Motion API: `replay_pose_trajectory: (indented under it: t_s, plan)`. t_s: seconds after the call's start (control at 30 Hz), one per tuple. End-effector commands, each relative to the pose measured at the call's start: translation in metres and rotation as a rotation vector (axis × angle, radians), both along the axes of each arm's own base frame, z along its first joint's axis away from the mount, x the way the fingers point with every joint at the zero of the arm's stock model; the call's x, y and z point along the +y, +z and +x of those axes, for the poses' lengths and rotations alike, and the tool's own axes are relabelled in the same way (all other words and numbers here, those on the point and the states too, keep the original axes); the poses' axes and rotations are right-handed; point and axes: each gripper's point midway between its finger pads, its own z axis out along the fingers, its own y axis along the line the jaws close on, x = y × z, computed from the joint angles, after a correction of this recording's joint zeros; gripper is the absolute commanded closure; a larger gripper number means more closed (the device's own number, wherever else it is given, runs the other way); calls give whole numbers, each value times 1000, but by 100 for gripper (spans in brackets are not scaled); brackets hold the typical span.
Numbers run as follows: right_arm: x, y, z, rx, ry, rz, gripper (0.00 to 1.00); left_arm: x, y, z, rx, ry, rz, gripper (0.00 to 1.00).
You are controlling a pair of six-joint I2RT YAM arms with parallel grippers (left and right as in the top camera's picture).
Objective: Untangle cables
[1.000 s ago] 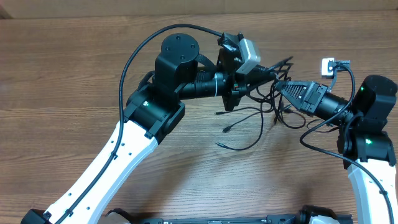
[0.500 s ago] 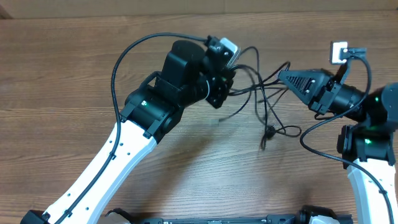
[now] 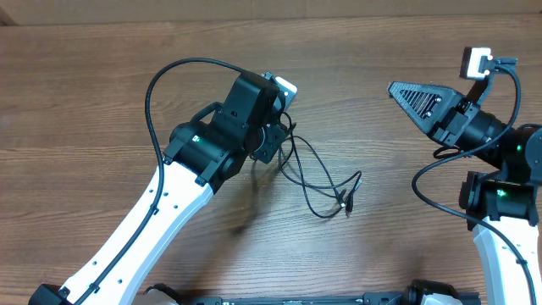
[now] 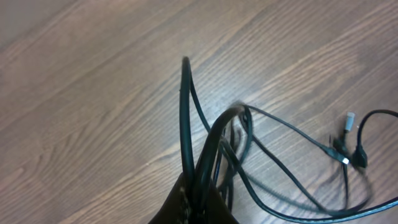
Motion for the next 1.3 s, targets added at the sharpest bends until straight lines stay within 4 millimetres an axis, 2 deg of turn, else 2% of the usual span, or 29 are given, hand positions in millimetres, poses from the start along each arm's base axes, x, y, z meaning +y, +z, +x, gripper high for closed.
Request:
replay_pose_trajectory:
  t_s: [0.0, 0.03, 0.2, 0.33, 0.53, 0.67, 0.83, 1.07, 1.13, 1.2, 1.27]
  plan:
    - [-3, -10, 5, 114, -16, 24, 66, 0, 10, 11, -52, 37, -31, 96]
    - [-3, -20, 8, 152, -21, 15, 49, -10, 16, 13, -66, 7, -80, 96]
    - [-1, -54, 10, 256, -22, -29, 39, -46, 42, 16, -103, -93, -265, 96]
    - [8, -69, 5, 276, 6, -71, 39, -68, 65, 17, -116, -122, -429, 96]
    - [28, -87, 5, 308, 4, -122, 38, -100, 99, 4, -75, -209, -664, 96]
    - [39, -96, 10, 306, -10, -154, 38, -114, 104, -7, -64, -247, -692, 96]
    - [40, -122, 29, 378, -37, -175, 38, -131, 106, -24, -50, -304, -700, 96]
    - [41, -154, 43, 454, -27, -196, 40, -136, 109, -30, -53, -335, -706, 96]
    - [38, -161, 44, 492, -50, -205, 39, -136, 110, -27, -67, -330, -705, 96]
    - [30, -177, 46, 548, -111, -242, 39, -137, 115, -27, -81, -337, -716, 96]
    - [21, -193, 48, 593, -178, -288, 38, -144, 124, -37, -72, -411, -758, 96]
